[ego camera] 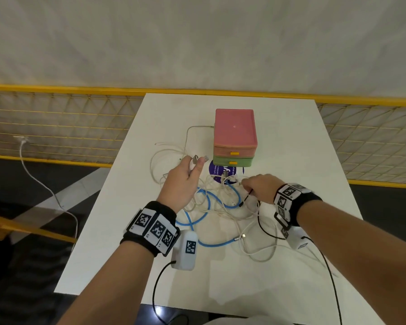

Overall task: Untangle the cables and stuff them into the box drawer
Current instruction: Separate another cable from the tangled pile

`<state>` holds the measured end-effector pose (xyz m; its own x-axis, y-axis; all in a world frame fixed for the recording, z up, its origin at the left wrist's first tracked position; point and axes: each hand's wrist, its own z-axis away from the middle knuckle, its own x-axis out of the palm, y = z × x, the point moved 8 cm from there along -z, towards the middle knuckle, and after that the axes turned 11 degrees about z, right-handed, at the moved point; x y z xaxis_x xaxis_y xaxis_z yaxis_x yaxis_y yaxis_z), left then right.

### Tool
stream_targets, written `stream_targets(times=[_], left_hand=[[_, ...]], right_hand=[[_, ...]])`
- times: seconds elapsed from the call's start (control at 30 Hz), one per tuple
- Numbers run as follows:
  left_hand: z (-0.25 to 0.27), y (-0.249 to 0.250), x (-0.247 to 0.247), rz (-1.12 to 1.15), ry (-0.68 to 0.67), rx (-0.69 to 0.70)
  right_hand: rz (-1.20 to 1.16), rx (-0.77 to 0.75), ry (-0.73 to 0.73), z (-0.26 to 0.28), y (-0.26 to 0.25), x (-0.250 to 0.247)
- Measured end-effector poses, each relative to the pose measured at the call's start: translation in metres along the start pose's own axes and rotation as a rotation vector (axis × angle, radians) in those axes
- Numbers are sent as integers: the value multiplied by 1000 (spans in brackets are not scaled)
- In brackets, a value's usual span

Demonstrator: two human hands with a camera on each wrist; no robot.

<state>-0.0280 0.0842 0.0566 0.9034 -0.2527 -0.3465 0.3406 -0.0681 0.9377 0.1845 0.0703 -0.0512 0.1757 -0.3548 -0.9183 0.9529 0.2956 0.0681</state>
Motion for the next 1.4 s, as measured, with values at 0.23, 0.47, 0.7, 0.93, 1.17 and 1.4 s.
stream_targets(times=[0.23, 0.47, 0.7, 0.93, 1.17, 1.4], left_hand=[[-6, 3, 10, -5, -26, 9], [-6, 15, 15, -2, -18, 42], [-7, 13, 21, -22, -29, 34], [-13, 33, 19, 133, -18, 123], [-17, 44, 21, 196, -47, 160], [-14, 53, 23, 277, -28, 206]], right_hand=[[-124, 8, 103, 13, 10, -48], [-218, 36, 114, 26, 1, -44], [-69, -2, 384, 34, 5, -93], [144, -1, 552, 49, -9, -134], [-40, 10, 440, 44, -7, -131], [-400, -22, 460, 40, -9, -136]])
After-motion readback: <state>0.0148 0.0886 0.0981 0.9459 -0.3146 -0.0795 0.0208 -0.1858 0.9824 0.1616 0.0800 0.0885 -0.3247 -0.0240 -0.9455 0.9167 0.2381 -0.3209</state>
